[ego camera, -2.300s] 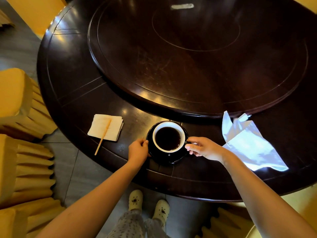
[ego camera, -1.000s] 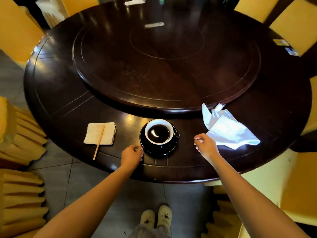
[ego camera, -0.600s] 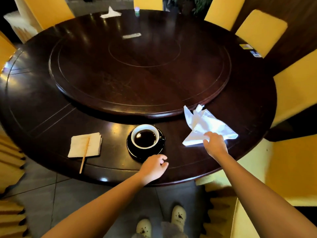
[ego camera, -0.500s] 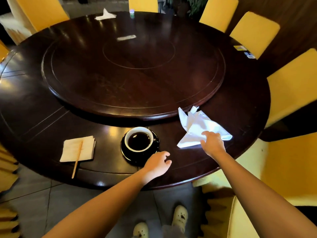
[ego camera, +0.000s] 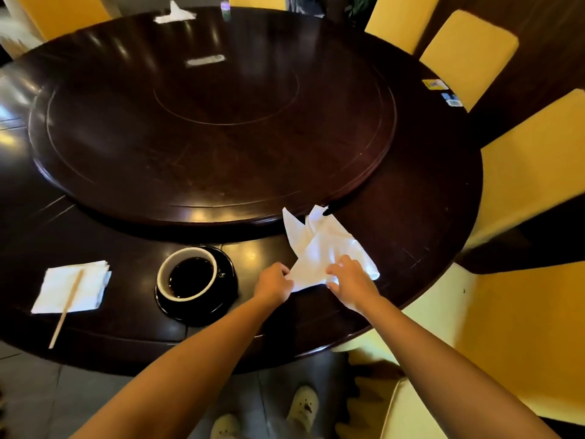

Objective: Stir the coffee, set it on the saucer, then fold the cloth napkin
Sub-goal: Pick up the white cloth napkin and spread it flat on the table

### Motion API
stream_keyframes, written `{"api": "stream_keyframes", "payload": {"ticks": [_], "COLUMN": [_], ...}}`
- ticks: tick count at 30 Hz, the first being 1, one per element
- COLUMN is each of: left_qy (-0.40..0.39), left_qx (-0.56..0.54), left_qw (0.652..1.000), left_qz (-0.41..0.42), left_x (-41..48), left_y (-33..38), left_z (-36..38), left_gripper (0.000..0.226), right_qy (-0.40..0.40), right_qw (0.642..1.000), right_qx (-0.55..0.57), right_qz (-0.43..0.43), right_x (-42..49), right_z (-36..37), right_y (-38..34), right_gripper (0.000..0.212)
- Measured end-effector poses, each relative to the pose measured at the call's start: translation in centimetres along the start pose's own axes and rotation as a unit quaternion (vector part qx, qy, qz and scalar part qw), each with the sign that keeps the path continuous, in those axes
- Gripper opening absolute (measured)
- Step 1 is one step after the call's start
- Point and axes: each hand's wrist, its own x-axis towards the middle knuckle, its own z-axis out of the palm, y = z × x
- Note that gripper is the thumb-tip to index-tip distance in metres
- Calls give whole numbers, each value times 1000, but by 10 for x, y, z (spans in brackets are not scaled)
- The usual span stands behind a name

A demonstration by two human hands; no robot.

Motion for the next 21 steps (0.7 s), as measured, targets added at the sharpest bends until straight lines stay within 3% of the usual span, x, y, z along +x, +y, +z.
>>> {"api": "stream_keyframes", "payload": {"ticks": [2, 4, 8, 10, 13, 17, 21], "left_qy": [7, 18, 55, 50, 66, 114, 133], "left_qx": [43, 68, 68, 70, 40, -37, -201], "left_qw": [999, 998, 992, 987, 981, 968, 940], "left_qz": [-16, -8, 89, 138, 176, 219, 240], "left_x": [-1, -4, -9, -12, -21, -23, -29], "left_y": [7, 17, 50, 66, 88, 112, 145], "left_z": [0, -4, -23, -37, -62, -95, -133], "left_gripper": [6, 10, 17, 20, 26, 21, 28], "right_qy": [-27, -33, -12, -32, -33, 59, 151], "right_qw": [1000, 999, 991, 981, 969, 954, 927], "right_qx": [3, 6, -10, 43, 135, 201, 249], "right_qz": [2, 0, -130, -187, -205, -216, -239], "right_x": [8, 16, 35, 41, 43, 44, 37], "right_z": [-8, -16, -38, -57, -88, -125, -174], "right_y": [1, -1, -1, -6, -10, -8, -24], "right_gripper": [32, 38, 56, 44, 19, 11, 17]}}
